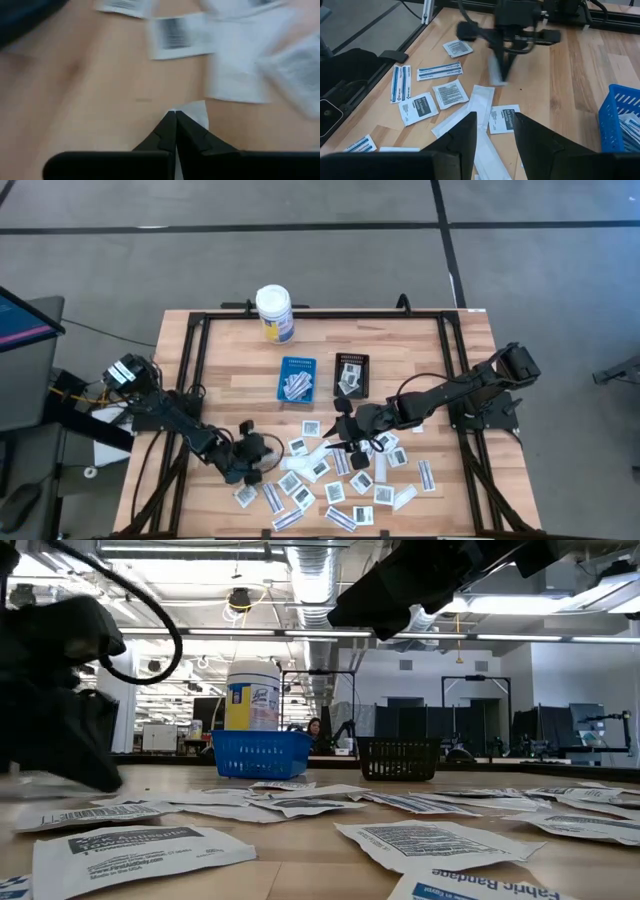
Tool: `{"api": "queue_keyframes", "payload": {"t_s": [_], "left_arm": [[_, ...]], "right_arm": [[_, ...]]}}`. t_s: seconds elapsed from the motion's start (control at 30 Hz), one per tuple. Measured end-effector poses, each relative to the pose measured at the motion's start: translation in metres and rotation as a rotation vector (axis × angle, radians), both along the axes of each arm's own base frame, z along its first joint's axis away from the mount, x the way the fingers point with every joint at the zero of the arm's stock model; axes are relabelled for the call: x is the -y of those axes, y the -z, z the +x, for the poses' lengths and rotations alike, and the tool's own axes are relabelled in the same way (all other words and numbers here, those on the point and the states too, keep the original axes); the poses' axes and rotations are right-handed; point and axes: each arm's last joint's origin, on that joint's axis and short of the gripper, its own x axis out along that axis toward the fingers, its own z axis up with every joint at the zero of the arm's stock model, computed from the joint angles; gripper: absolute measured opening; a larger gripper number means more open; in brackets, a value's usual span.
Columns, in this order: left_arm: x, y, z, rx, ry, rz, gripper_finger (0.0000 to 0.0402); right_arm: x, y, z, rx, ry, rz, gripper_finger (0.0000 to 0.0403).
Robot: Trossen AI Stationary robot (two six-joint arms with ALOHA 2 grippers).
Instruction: Pick & Place First Aid Supplies
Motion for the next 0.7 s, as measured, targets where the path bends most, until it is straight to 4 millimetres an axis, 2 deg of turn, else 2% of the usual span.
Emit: {"api": "queue_keyframes", "payload": {"t_s": [0.07,0.17,0.27,0.37,0.5,0.7], "left_arm": [[-0.002,-0.008,0.0,0.06,-0.007,0.06,0.0004],[-0.009,-0.034,0.004,0.223,-0.108,0.115,0.0004],[-0.025,-0.055,0.01,0.348,-0.25,0.198,0.0004],[-0.047,-0.078,0.022,0.448,-0.347,0.172,0.0004],[-0.091,-0.085,0.041,0.472,-0.389,0.107,0.0004],[-0.148,-0.076,0.057,0.42,-0.395,0.056,0.0011]], "right_arm": [[0.0,0.0,0.0,0.001,0.0,0.0,0.0122],[0.001,-0.001,0.001,0.012,0.002,0.003,0.0122],[0.002,-0.002,0.002,0.019,0.008,0.005,0.0122],[0.004,-0.002,0.002,0.019,0.014,0.005,0.0122],[0.007,-0.002,0.003,0.019,0.021,0.005,0.0122],[0.009,-0.002,0.003,0.019,0.023,-0.002,0.0122]]}}
